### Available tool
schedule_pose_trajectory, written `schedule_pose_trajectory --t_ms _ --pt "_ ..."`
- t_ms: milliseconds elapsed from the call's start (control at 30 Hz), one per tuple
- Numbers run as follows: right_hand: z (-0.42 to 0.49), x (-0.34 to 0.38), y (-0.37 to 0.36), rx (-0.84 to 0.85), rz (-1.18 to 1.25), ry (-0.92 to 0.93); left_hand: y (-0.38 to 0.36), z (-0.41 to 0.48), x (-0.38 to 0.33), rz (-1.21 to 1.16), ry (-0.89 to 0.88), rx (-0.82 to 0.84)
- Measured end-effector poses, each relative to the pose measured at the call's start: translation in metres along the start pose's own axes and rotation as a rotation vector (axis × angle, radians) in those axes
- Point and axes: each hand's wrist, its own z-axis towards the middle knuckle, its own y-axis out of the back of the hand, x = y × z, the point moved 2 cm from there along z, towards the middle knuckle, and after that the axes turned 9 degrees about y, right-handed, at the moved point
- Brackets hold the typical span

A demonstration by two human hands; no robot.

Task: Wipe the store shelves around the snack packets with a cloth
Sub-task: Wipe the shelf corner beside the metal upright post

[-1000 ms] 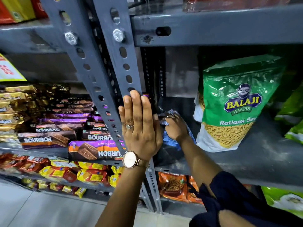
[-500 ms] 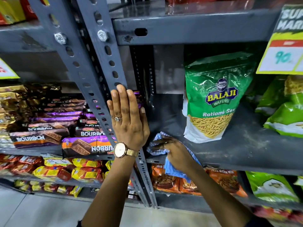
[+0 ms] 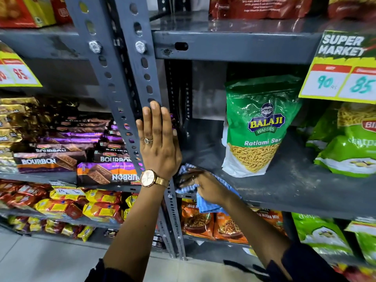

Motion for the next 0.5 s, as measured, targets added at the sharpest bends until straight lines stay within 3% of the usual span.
schedule_pose_trajectory --t_ms 200,267,400,500 --pt "-0.058 -0.004 0.0 0.044 -0.009 -0.089 0.0 0.001 0.0 -0.025 -0.007 0.007" --pt "-0.064 -0.002 0.011 -0.096 0.053 -0.19 0.0 0.001 0.0 -0.016 0.004 -0.007" --pt "-0.013 0.026 0.043 -0.536 -0.091 -0.278 -0.003 0.0 0.0 -0.004 0.012 -0.03" --pt "0.022 0.015 0.039 -0.478 -0.23 -0.395 -0.002 0.0 0.001 -0.003 0.005 -0.023"
